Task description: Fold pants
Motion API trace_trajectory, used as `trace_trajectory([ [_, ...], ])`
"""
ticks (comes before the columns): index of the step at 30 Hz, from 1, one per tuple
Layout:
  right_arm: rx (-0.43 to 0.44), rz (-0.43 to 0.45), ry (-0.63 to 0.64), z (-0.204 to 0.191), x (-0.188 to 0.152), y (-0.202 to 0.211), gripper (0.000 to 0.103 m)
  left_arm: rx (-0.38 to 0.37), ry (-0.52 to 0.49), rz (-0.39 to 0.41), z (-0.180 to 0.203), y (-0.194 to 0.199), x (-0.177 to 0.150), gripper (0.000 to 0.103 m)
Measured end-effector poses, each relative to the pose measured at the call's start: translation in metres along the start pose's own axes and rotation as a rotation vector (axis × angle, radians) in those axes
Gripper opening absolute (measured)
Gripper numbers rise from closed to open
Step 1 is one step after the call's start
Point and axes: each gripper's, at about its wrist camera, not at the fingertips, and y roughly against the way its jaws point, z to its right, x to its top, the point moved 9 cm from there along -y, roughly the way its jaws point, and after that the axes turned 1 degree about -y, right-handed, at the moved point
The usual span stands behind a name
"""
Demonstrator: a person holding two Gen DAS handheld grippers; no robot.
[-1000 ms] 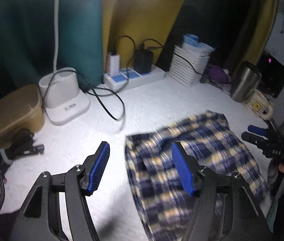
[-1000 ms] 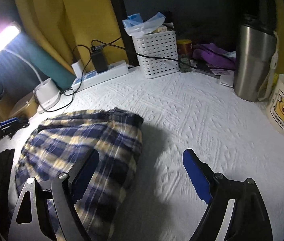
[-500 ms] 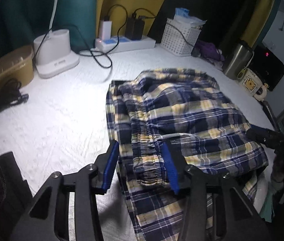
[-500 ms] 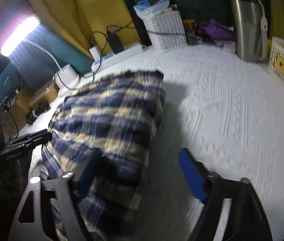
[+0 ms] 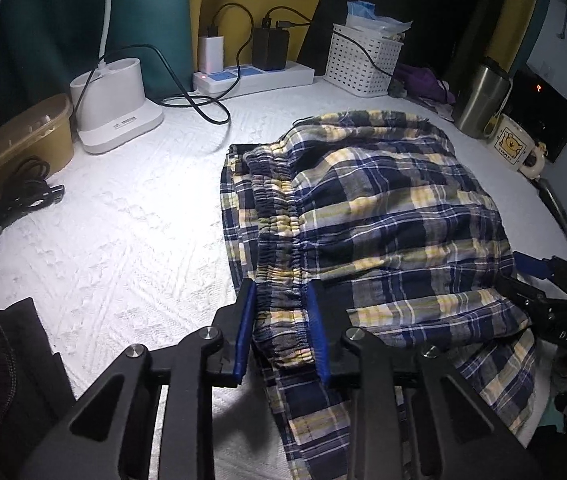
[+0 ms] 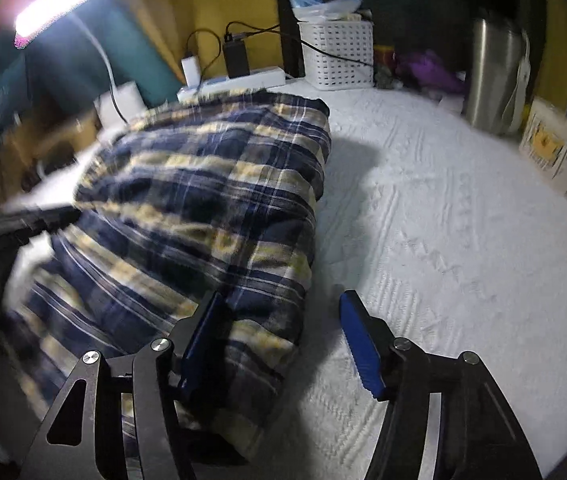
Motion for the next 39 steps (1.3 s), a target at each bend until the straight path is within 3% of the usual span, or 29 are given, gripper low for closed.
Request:
trace_trajectory([
  [5,-0.030,-0.004,0.022,0.006,-0.006,0.004,0.049,0.011,-0.013,0.004,0.000,0.002,-0.002,0.025],
  [7,-0.041,0.001,0.030,0.009,-0.010,0.007,0.049,0.013,-0.016,0.005,0.000,0.003,-0.003,0.025],
  [10,-0.054,0.010,0.027,0.012,-0.014,0.012,0.049,0.061,-0.024,0.009,-0.008,0.005,-0.004,0.016],
  [13,-0.054,0.013,0.002,0.017,-0.016,0.016,0.049,0.093,0.008,0.002,-0.022,0.008,-0.004,0.015],
  [18,-0.036,-0.001,-0.053,0.022,-0.018,0.020,0.050,0.054,0.058,0.038,-0.029,0.028,0.001,0.015],
  [21,-0.016,-0.006,-0.067,0.022,-0.016,0.019,0.050,0.082,0.058,0.052,-0.028,0.036,0.006,0.016],
  [23,-0.006,-0.005,-0.073,0.022,-0.014,0.019,0.050,0.102,0.043,0.058,-0.024,0.036,0.009,0.029],
  [28,0.006,0.017,-0.069,0.023,0.002,0.022,0.052,0.060,0.044,0.048,-0.009,0.028,0.013,0.036],
  [31,0.010,0.046,-0.059,0.025,0.019,0.024,0.075,0.040,0.047,0.053,-0.005,0.027,0.021,0.037],
  [36,0.009,0.080,-0.042,0.029,0.048,0.014,0.075,0.026,0.035,0.057,-0.001,0.020,0.033,0.044],
  [39,0.027,0.079,-0.061,0.033,0.063,0.001,0.075,0.022,0.031,0.043,0.001,0.011,0.037,0.059],
])
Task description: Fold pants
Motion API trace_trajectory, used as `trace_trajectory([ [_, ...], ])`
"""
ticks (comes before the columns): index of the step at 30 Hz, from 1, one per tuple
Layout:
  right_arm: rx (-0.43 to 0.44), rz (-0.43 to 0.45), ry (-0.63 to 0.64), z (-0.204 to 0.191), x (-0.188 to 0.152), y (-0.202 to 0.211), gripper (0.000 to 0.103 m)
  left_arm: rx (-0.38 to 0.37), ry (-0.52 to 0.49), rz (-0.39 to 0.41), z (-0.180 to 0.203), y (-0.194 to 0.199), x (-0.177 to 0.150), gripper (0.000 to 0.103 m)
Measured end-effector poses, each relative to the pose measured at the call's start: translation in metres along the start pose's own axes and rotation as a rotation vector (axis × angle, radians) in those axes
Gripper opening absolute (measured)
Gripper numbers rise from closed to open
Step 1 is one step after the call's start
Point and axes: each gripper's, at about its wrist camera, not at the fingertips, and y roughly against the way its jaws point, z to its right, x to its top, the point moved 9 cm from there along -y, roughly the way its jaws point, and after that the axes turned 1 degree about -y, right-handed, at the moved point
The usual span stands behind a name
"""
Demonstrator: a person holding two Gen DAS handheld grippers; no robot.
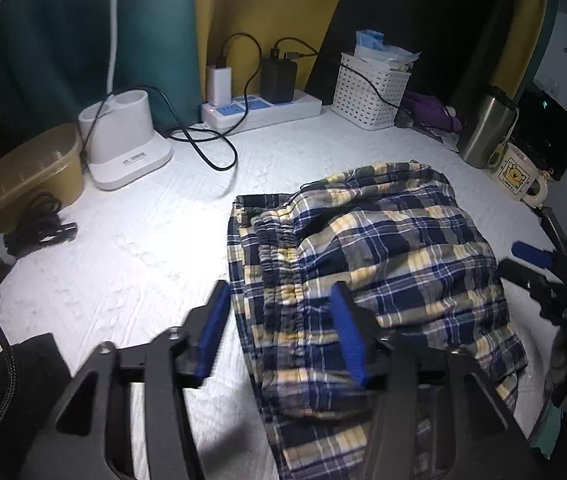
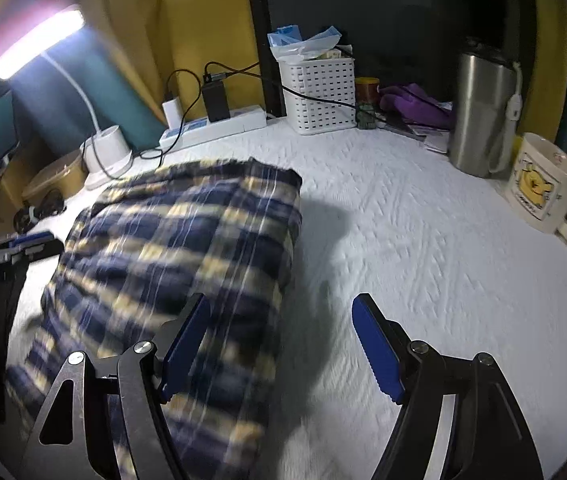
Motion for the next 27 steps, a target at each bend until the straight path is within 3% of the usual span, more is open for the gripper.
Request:
trace_trajectory([
  [8,-0.019,-0.038,-0.020,0.014,0.013,-0.036,0.075,-0.015,0.018,-0.057,-0.005,-0.027,-0.002,0.060],
  [14,-0.069,-0.085,0.053,0.011,0.002,-0.051,0.075,0.005,0.017,-0.070,-0.012,-0.036,-0.005,0.062],
  [27,-0.122,-0.090,0.059,0.027,-0.008,-0.041,0.075,0.023,-0.002,-0.052,-0.020,-0.035,-0.012,0.062],
])
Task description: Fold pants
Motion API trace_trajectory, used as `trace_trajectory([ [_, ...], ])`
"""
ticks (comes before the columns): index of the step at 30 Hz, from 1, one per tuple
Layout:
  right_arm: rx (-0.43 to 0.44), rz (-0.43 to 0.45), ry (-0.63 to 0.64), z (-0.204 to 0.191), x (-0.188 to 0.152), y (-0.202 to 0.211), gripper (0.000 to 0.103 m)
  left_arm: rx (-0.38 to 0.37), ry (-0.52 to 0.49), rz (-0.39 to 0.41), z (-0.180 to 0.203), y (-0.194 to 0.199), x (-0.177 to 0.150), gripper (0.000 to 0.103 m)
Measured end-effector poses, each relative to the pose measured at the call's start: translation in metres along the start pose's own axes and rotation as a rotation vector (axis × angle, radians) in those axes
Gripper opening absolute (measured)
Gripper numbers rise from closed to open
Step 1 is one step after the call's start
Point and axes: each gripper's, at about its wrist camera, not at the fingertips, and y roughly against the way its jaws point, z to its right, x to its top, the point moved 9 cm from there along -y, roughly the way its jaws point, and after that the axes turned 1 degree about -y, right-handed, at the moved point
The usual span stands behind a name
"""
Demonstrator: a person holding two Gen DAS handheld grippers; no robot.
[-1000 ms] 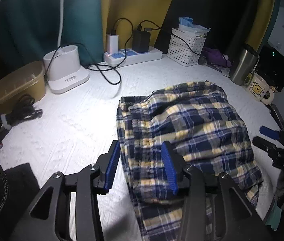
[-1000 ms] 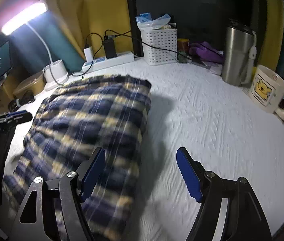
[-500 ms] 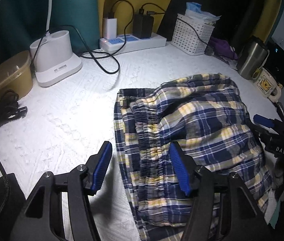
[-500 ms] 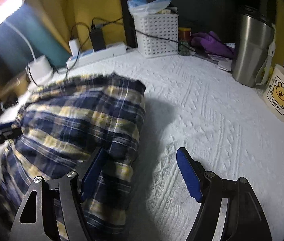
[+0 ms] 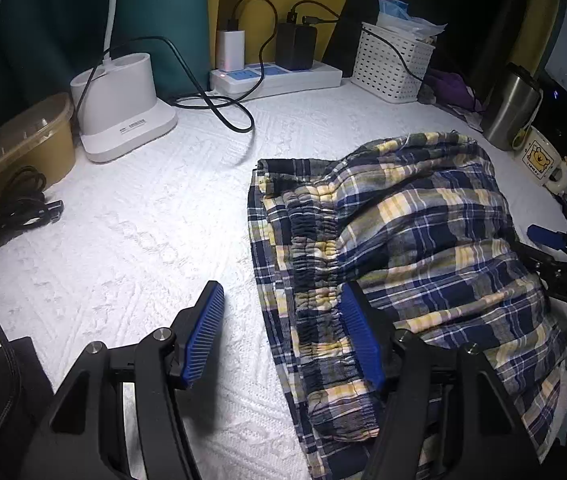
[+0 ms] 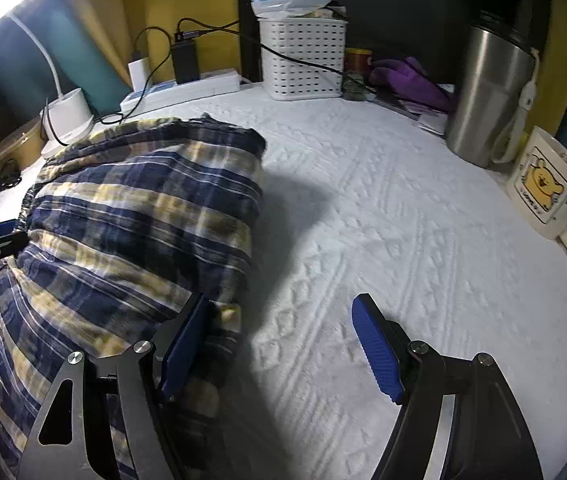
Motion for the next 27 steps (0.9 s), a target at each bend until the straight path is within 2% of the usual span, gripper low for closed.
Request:
trace_trajectory([
  [4,0.007,-0.002,-0.023,0.002,-0.005,0.010,0.075,0.009,0.030,-0.001,-0.001,0.010,0.000,0.062],
  [7,0.020,0.013,-0.027,0.000,-0.007,0.023,0.075,-0.002,0.035,0.030,0.000,0.024,0.000,0.062],
  [14,0.048,0.050,-0.055,0.006,-0.001,0.039,0.075,-0.031,0.039,0.033,0.008,0.039,0.001,0.062],
  [17,0.057,0.070,-0.064,0.009,0.004,0.046,0.075,-0.058,0.058,0.039,0.012,0.039,0.008,0.065],
  [21,0.065,0.090,-0.074,0.013,0.009,0.052,0.075,-0.059,0.050,0.042,0.018,0.035,0.016,0.068],
  [27,0.068,0.091,-0.092,0.023,0.012,0.051,0.075,-0.084,0.072,0.009,0.018,0.018,0.017,0.074],
])
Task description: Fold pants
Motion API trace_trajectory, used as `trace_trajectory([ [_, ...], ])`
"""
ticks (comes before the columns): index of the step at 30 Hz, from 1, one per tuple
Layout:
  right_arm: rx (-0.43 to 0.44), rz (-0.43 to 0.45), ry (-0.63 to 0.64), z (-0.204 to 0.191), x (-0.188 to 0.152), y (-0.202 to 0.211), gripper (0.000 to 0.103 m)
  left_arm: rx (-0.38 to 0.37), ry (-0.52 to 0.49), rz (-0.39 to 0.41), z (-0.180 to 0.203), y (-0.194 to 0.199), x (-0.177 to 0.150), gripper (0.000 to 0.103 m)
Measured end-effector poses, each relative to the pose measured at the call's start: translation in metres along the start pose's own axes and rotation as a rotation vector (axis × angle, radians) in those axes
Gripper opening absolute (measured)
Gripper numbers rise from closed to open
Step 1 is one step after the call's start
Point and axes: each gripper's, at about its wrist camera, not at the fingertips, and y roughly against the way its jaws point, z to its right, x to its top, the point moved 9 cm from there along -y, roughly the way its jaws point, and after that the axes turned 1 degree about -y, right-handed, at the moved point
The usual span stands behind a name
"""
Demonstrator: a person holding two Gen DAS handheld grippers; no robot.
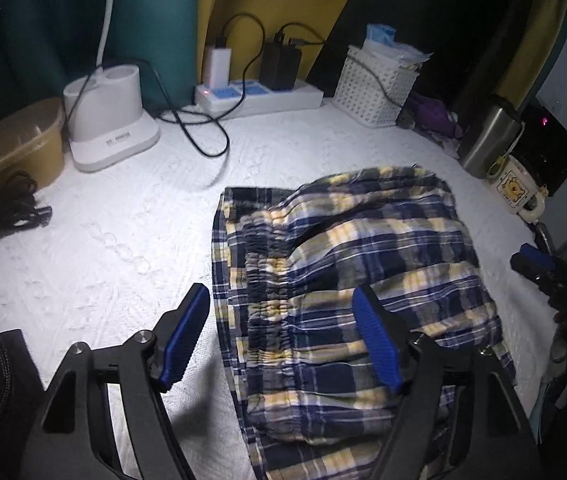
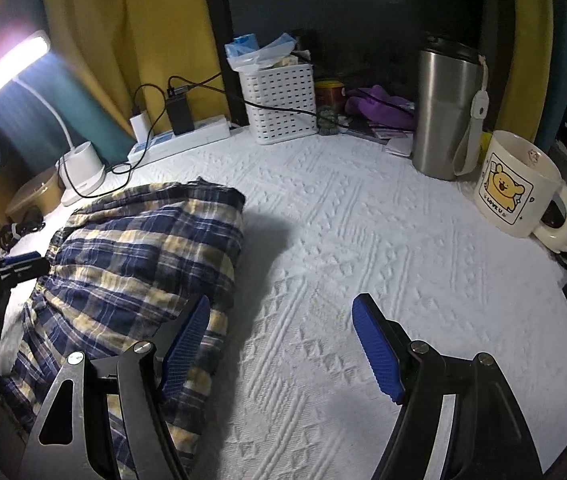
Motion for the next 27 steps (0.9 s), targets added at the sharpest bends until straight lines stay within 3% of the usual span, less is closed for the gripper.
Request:
trace_trajectory([
  [4,0.008,-0.011,-0.019,0.007,0.001,-0.008,0.075,-0.005,0.022,-0.063,-0.006,-0.013,-0.008,0.075],
  [9,0.023,-0.029,-0.025,0.008,0.002,-0.022,0.076,-0.018,0.006,-0.091,0.002,-0.022,-0.011,0.091],
  [11,0.036,-0.035,-0.023,0.006,0.003,-0.027,0.077,-0.003,-0.010,-0.105,0.007,-0.025,-0.010,0.093],
  [17,0.055,-0.048,-0.009,-0.002,0.002,-0.037,0.079,-0.147,-0.030,-0.121,0.037,-0.030,-0.011,0.092],
  [22,0.077,-0.055,0.005,-0.009,0.002,-0.043,0.079,-0.123,-0.067,-0.095,0.039,-0.034,-0.009,0.087],
  [26,0.131,-0.055,0.010,-0.020,0.003,-0.047,0.097,-0.103,-0.097,-0.078,0.037,-0.040,-0.005,0.080],
  [27,0.147,-0.056,0.008,-0.023,0.004,-0.048,0.097,-0.094,-0.106,-0.072,0.036,-0.040,-0.005,0.076],
])
